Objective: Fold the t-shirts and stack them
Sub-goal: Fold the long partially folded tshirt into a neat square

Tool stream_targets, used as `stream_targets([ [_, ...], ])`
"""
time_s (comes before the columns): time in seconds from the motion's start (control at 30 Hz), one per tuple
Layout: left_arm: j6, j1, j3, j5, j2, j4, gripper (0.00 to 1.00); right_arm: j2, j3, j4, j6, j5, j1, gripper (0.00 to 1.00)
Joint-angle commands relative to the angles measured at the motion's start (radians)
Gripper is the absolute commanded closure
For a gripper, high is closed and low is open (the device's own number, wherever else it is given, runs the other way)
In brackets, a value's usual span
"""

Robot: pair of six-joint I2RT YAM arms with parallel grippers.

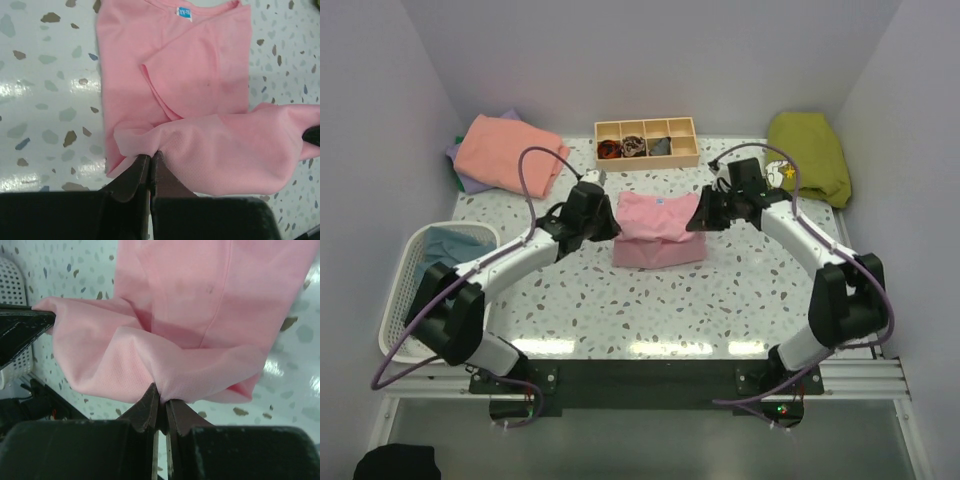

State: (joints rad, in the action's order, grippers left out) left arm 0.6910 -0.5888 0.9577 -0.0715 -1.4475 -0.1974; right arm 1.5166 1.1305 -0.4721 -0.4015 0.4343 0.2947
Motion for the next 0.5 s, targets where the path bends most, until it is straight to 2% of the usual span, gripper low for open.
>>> stream_targets([
  [0.0, -0.074, 0.066, 0.131, 0.044, -0.135, 0.052, 1.0, 0.152, 0.18, -0.026, 0.05, -0.006, -0.028, 0.93],
  [0.17, -0.09, 0.121, 0.28, 0.11, -0.327, 0.081, 1.0, 0.374, 0.342, -0.011, 0.03, 0.037, -0.066, 0.93],
  [0.3, -0.09, 0.179, 0.383, 0.156, -0.45, 0.098, 1.0, 0.554, 0.545, -0.023, 0.02, 0.089, -0.092, 0.92],
  [0.37, -0.1, 0.196, 0.447, 0.18, -0.517, 0.11, 1.0, 0.609, 0.598, -0.01, -0.008, 0.095, -0.117, 0.82],
  [0.4, -0.111, 0.214, 0.472, 0.183, -0.539, 0.105, 0.98, 0.658, 0.635, 0.039, -0.025, 0.098, -0.126, 0.73],
  [0.47, -0.134, 0.233, 0.547, 0.171, -0.6, 0.09, 0.88, 0.691, 0.675, 0.062, -0.045, 0.078, -0.159, 0.7],
])
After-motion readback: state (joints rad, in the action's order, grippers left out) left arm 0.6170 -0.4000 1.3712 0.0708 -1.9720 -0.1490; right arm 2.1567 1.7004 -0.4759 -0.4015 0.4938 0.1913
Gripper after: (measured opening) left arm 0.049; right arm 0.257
